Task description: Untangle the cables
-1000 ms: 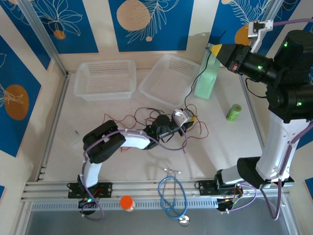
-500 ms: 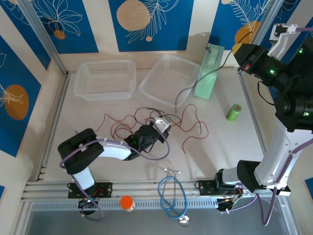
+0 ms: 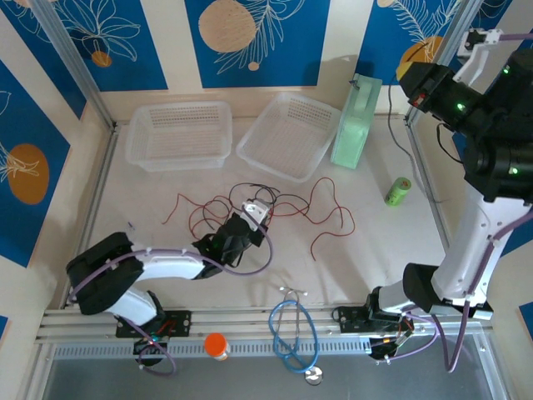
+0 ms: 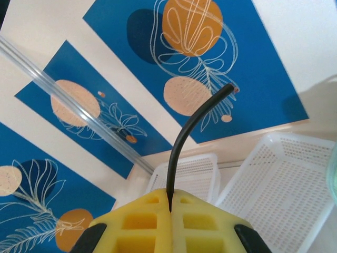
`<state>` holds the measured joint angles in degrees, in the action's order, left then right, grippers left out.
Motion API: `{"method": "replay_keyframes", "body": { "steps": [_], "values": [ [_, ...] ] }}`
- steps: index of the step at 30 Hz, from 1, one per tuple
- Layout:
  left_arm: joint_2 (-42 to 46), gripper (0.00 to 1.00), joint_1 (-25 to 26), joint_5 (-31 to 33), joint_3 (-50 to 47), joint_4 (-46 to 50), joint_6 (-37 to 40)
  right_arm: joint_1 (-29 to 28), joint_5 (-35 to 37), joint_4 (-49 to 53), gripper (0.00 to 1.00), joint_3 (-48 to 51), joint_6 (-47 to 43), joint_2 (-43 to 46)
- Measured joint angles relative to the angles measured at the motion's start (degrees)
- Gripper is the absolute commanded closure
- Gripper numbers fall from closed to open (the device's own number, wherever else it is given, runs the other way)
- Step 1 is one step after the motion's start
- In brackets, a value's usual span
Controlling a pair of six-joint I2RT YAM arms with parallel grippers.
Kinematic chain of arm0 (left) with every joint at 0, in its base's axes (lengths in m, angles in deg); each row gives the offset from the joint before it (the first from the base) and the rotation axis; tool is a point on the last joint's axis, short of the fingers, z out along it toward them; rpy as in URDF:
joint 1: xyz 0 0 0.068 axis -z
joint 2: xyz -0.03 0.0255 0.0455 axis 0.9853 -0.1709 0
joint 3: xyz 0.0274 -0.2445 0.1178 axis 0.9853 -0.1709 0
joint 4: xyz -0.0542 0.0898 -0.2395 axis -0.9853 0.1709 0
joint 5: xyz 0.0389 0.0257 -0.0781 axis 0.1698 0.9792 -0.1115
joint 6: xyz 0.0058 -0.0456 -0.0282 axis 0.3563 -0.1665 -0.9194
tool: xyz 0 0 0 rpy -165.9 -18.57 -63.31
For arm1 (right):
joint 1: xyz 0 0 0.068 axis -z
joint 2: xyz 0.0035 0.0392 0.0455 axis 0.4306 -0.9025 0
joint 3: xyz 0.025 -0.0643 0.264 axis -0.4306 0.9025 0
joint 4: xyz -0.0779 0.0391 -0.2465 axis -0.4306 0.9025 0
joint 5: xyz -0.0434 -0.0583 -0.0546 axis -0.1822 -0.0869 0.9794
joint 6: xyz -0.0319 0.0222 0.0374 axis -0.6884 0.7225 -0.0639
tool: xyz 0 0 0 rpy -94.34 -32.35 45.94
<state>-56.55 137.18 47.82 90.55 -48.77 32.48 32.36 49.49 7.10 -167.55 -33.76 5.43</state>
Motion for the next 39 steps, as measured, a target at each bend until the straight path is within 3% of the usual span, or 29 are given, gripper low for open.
{"method": "replay_keyframes", "body": {
  "steps": [8,16,26,39],
  "values": [
    [12.6,1.00,0.0,-4.4,6.6,13.6,0.7,-11.5,1.3,-2.9,1.00,-1.6,-3.1,-7.5],
    [18.8,1.00,0.0,-4.5,13.7,25.2,1.3,-18.2,5.3,-6.4,1.00,-6.2,-7.8,-18.9],
    [19.2,1.00,0.0,-4.5,21.6,33.4,3.1,-21.2,11.1,-8.5,1.00,-15.8,-13.1,-37.8],
    [19.3,1.00,0.0,-3.8,24.2,36.5,3.7,-23.1,14.4,-12.2,1.00,-13.7,-13.6,-47.6]
  ]
}}
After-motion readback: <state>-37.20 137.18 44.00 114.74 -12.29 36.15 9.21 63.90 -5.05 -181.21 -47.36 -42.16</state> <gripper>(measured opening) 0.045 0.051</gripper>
